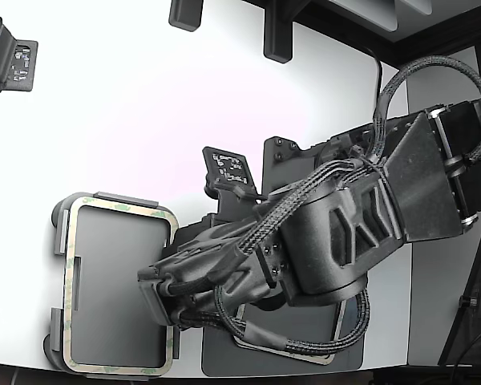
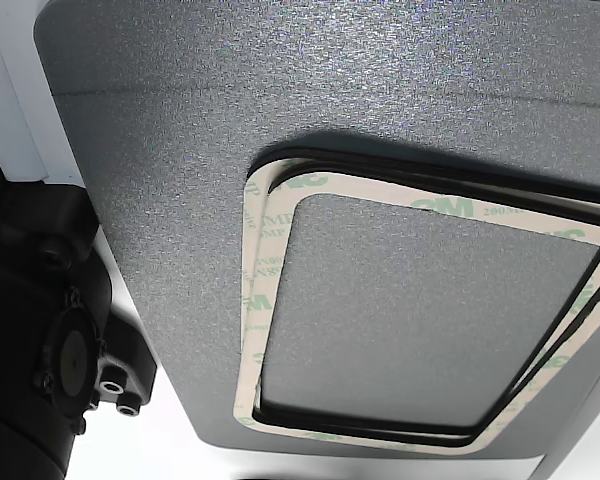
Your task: Grab top frame and put it into gray box.
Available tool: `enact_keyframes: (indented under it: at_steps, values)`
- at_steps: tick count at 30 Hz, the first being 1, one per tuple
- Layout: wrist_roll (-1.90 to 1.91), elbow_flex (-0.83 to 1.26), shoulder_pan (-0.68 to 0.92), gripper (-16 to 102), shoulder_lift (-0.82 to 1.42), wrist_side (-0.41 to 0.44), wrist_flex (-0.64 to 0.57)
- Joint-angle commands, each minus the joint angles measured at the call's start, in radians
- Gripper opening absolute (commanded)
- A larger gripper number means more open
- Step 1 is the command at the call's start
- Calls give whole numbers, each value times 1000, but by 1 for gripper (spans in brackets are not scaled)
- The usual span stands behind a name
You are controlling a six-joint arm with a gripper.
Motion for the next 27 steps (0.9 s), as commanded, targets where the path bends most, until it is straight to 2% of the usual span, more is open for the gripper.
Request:
enact_keyframes:
  at_steps: [1, 27]
  values:
    - [3, -28, -12, -12, 20, -2, 11]
    - [-5, -25, -11, -12, 0, 2, 11]
